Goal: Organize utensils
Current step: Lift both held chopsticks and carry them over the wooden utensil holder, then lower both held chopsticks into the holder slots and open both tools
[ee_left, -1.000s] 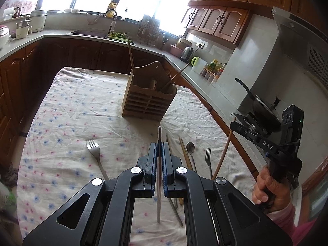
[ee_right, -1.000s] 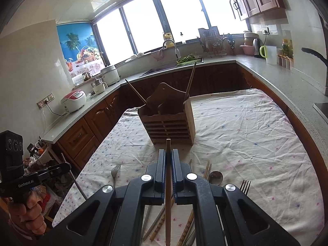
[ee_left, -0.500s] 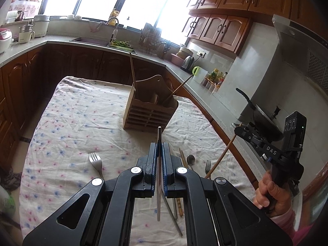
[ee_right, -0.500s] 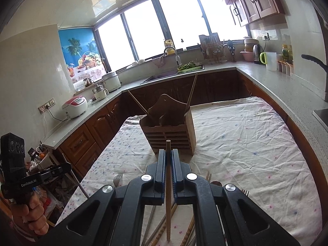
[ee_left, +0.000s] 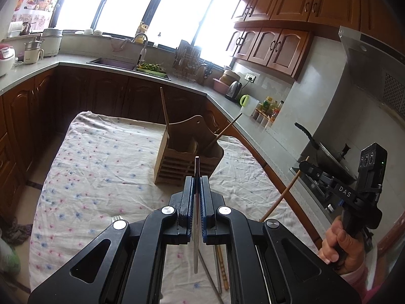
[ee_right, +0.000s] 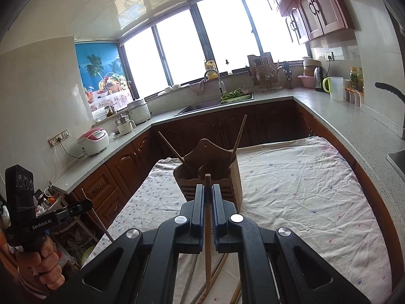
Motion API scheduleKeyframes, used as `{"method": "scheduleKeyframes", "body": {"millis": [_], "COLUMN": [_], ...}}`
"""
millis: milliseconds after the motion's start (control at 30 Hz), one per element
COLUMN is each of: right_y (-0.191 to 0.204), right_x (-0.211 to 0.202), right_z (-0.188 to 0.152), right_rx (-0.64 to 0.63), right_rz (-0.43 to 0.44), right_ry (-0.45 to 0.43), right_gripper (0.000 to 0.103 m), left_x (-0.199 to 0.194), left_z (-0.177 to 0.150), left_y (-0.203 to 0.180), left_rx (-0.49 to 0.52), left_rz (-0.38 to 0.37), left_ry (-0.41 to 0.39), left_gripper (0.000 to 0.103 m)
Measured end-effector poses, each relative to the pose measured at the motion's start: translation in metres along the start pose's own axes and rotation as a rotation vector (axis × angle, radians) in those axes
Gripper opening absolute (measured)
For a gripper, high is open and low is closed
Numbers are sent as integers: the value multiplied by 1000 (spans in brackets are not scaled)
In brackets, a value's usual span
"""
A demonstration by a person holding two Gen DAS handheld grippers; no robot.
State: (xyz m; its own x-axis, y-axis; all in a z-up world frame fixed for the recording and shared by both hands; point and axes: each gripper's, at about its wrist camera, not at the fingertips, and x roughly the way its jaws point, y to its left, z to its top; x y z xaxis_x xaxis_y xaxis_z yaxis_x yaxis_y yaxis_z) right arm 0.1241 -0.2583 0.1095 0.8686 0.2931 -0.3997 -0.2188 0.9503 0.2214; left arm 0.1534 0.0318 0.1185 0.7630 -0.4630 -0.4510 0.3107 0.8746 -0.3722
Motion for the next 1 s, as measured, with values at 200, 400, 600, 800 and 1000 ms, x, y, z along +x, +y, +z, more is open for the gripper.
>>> {"method": "scheduleKeyframes", "body": {"millis": [200, 400, 600, 800, 1000], "right_y": [-1, -5, -8, -8, -15], "right_x": [6, 16, 32, 48, 72], "right_z": [17, 40, 76, 100, 120], "right_rx": [-8, -4, 4, 3, 23], "right_rz": [2, 0, -4, -8, -23], "right_ry": [-26, -71, -132, -181, -213], "right_gripper": [5, 5, 5, 5, 5], "left_x": [8, 17, 30, 44, 67], "left_z": [21, 51, 87, 123, 148], "left_y": [-2, 0, 2, 9, 15], "left_rx": [19, 26, 34, 29, 18], "left_rz": [6, 6, 13, 18, 40], "left_ry": [-31, -79, -136, -202, -237], "left_gripper": [3, 3, 3, 4, 4]}}
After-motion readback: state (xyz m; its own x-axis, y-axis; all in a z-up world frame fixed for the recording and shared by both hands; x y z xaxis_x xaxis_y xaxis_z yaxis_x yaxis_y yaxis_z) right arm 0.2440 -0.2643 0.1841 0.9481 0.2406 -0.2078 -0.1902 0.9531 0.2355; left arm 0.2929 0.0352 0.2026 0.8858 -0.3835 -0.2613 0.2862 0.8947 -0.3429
